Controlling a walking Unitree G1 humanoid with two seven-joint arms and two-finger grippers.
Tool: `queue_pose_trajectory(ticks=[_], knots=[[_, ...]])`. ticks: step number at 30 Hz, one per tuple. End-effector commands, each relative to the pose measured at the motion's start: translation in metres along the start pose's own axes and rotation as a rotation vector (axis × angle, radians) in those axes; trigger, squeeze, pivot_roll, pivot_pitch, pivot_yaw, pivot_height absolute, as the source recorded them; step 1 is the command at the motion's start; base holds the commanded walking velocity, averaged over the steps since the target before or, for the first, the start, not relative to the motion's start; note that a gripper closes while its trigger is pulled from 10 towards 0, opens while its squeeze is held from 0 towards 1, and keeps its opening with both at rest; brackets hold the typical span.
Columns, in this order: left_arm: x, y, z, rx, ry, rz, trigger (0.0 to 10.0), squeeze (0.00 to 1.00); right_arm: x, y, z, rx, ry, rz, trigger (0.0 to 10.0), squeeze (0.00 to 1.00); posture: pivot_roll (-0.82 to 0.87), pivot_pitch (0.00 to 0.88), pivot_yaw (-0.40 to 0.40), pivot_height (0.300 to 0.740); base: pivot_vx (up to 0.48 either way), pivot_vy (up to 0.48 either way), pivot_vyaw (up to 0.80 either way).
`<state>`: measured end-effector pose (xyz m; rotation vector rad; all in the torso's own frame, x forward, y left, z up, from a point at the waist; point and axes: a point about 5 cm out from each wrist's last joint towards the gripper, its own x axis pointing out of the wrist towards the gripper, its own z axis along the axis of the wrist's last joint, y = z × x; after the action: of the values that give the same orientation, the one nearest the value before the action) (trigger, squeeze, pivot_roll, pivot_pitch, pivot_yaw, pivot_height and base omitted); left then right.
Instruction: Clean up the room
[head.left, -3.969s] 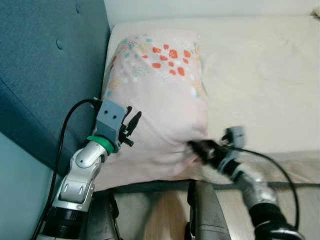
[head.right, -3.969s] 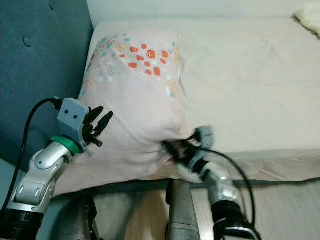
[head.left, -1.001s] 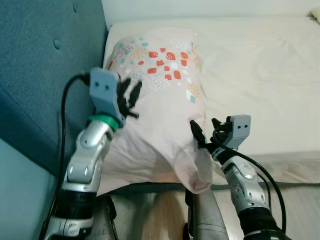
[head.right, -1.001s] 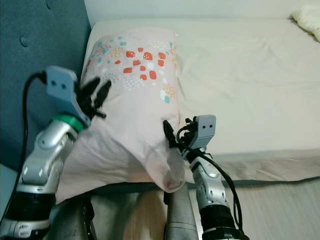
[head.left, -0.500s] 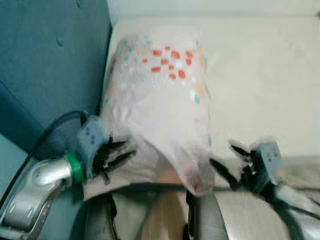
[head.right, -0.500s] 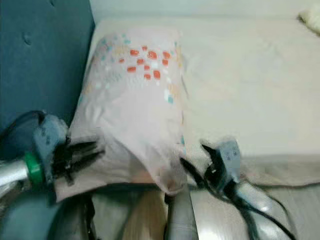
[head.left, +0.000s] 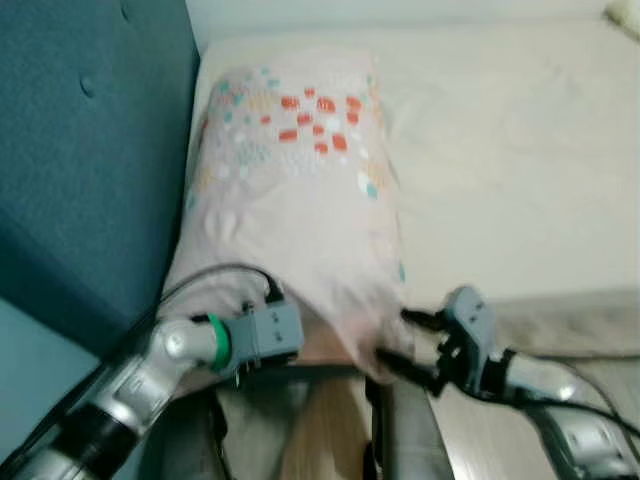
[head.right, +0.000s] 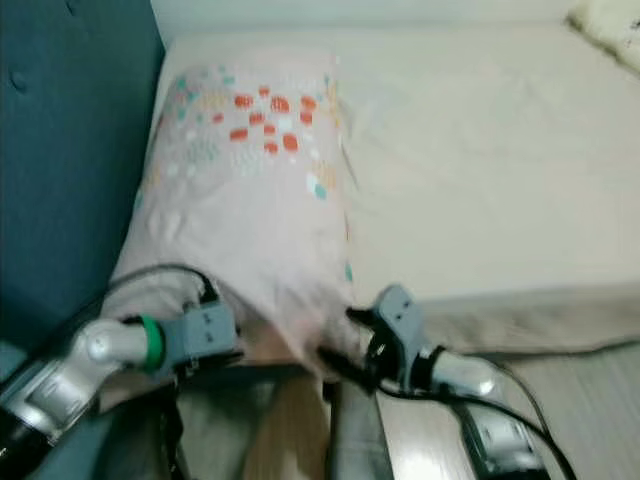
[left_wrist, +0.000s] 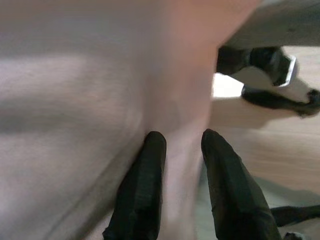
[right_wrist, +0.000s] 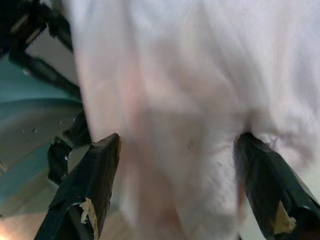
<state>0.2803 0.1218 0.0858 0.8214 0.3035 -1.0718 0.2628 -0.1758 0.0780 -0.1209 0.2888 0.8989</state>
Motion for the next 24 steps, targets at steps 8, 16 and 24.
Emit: queue_pose_trajectory(ticks=[8,16,24], knots=[[-0.005,0.049,0.001,0.075,0.082,0.255,10.0,0.00,0.066,-0.023,0.044,0.020,-0.133,-0.139,10.0,0.00,-0.07,0.073,0.068,0.510,0.000,0.000,0.00],[0.004,0.076,0.038,0.086,-0.025,0.414,10.0,0.00,0.080,-0.051,0.073,-0.042,-0.188,-0.363,10.0,0.00,-0.04,0.085,0.058,0.510,0.000,0.000,0.00],[0.045,0.082,0.084,0.148,-0.134,0.383,10.0,0.00,0.045,-0.100,0.080,-0.074,-0.145,-0.794,10.0,0.00,-0.06,0.108,0.055,0.510,0.000,0.000,0.00]])
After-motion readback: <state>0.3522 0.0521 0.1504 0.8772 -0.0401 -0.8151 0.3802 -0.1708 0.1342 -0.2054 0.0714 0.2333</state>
